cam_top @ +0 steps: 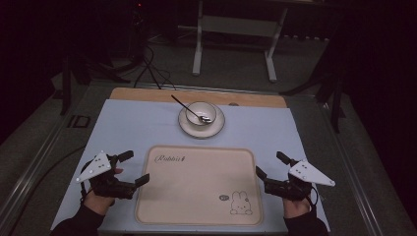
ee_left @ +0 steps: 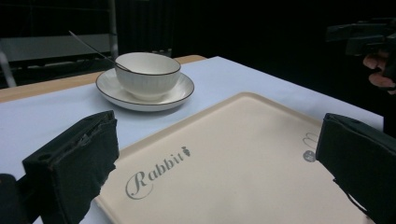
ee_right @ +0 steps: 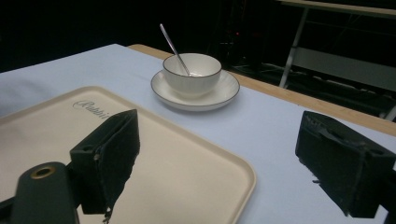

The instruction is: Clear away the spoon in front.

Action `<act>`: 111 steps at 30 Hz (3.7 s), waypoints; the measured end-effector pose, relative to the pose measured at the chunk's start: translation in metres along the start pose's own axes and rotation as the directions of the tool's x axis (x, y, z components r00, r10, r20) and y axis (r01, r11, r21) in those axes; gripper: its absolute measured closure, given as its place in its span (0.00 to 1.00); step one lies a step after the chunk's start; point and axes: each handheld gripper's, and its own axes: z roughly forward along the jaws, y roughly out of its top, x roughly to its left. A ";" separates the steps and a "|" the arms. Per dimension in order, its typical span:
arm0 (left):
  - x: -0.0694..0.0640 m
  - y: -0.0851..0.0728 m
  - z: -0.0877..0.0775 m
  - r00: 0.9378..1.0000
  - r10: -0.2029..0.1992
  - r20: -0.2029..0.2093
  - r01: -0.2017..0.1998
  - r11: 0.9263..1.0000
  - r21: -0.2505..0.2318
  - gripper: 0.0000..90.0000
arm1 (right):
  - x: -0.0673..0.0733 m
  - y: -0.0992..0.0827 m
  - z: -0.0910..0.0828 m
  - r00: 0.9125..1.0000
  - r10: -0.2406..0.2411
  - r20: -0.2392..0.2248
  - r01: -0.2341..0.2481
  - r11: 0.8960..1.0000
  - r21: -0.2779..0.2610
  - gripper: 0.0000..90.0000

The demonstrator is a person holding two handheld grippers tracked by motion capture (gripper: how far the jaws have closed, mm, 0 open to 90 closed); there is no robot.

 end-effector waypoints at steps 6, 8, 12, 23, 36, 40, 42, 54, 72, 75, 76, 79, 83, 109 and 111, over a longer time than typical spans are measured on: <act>0.000 0.000 0.000 0.999 0.013 -0.036 -0.013 1.000 0.000 0.00 | 0.001 0.001 -0.001 1.000 0.000 -0.014 0.000 1.000 -0.005 0.15; 0.001 0.001 -0.001 0.999 0.010 -0.037 -0.010 1.000 0.000 0.00 | 0.001 0.001 -0.001 1.000 0.000 -0.014 0.000 1.000 -0.005 0.15; 0.004 0.000 -0.002 1.000 -0.002 -0.025 0.002 1.000 0.000 0.00 | 0.002 0.001 -0.001 1.000 -0.004 -0.011 0.004 1.000 -0.001 0.15; -0.011 0.013 0.007 0.993 0.028 0.112 -0.043 0.990 0.134 0.00 | 0.004 0.000 -0.001 1.000 -0.005 -0.007 0.005 1.000 0.001 0.15; -0.021 0.048 0.031 0.978 0.077 0.192 -0.107 0.983 0.150 0.00 | 0.008 0.001 -0.002 1.000 -0.008 -0.013 0.008 1.000 0.002 0.15; -0.019 0.064 0.038 0.977 0.068 0.202 -0.096 0.986 0.135 0.00 | 0.010 0.002 -0.003 1.000 -0.017 -0.014 0.017 1.000 -0.008 0.15; -0.019 0.073 0.040 0.974 0.078 0.212 -0.108 0.986 0.131 0.00 | 0.011 0.002 -0.004 1.000 -0.017 -0.013 0.017 1.000 -0.010 0.15; -0.020 0.108 0.058 0.971 0.146 0.187 -0.168 0.980 0.104 0.01 | 0.014 0.003 -0.004 1.000 -0.019 -0.019 0.019 1.000 -0.016 0.15; 0.008 0.125 0.090 0.992 0.085 0.093 -0.093 0.992 0.087 0.04 | 0.015 0.004 -0.005 1.000 -0.023 -0.014 0.023 0.999 -0.026 0.15; 0.015 0.125 0.097 0.996 0.049 0.072 -0.055 0.994 0.091 0.04 | 0.015 0.004 -0.005 1.000 -0.024 -0.014 0.024 0.999 -0.027 0.15; 0.017 0.125 0.099 0.997 0.043 0.062 -0.048 0.995 0.093 0.04 | 0.015 0.004 -0.005 1.000 -0.023 -0.017 0.022 0.999 -0.025 0.15; 0.023 0.124 0.106 0.999 0.022 0.043 -0.026 0.994 0.102 0.05 | 0.015 0.004 -0.005 1.000 -0.022 -0.019 0.022 0.999 -0.024 0.15; 0.032 0.122 0.115 1.000 0.007 0.011 -0.008 0.993 0.120 0.06 | 0.015 0.004 -0.005 1.000 -0.021 -0.021 0.021 0.999 -0.026 0.15; 0.096 0.086 0.166 0.944 -0.309 -0.119 0.323 0.938 0.128 0.16 | 0.018 0.004 -0.006 0.999 -0.030 -0.041 0.029 0.999 -0.032 0.15; 0.100 0.084 0.167 0.933 -0.342 -0.115 0.355 0.927 0.119 0.16 | 0.018 0.004 -0.005 0.999 -0.030 -0.042 0.029 0.999 -0.030 0.15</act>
